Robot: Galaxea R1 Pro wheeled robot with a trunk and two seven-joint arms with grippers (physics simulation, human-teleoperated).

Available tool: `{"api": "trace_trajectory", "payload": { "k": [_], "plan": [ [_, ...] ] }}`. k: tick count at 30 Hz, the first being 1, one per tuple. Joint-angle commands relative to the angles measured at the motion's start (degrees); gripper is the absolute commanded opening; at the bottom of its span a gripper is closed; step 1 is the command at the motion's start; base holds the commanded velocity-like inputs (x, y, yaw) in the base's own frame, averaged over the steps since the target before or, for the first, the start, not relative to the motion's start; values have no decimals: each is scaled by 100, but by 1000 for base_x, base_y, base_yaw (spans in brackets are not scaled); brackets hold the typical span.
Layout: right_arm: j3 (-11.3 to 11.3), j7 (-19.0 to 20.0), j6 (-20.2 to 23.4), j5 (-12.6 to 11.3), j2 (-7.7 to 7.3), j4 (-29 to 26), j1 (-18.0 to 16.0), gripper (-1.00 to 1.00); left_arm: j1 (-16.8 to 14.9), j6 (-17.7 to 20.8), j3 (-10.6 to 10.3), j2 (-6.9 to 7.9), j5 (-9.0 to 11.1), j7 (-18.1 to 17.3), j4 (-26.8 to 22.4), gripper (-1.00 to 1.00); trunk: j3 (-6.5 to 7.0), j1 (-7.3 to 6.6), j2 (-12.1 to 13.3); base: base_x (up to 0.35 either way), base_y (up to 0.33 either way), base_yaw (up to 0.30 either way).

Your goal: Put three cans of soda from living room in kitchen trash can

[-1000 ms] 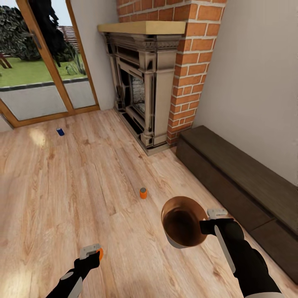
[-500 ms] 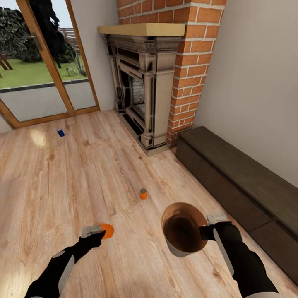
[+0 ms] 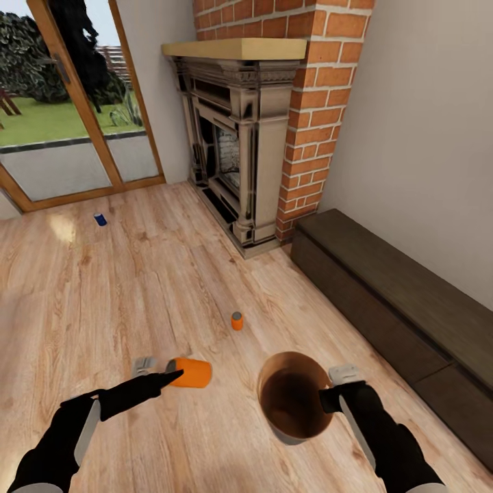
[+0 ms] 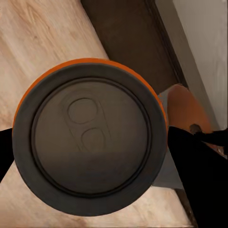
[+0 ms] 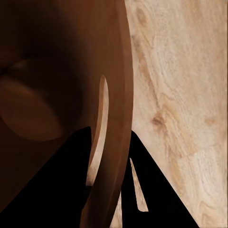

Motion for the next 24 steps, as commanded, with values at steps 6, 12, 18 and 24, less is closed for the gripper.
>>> {"api": "trace_trajectory", "payload": {
  "k": [6,12,18,24],
  "plan": [
    [42,17,-423,-78,0,269,-6,-100,0,30,-30,-2,-11,-673,15,-100,0,0,0,0,0,0],
    [53,17,-533,-84,3,372,-10,-100,0,41,-425,-39,-5,-856,33,-100,0,0,0,0,0,0],
    [54,17,-554,-85,3,422,-11,-100,0,42,-607,-335,-6,-937,41,-100,0,0,0,0,0,0],
    [58,17,-556,-85,3,458,-11,-100,0,46,-772,-553,-6,-957,41,-100,0,0,0,0,0,0]
  ]
}}
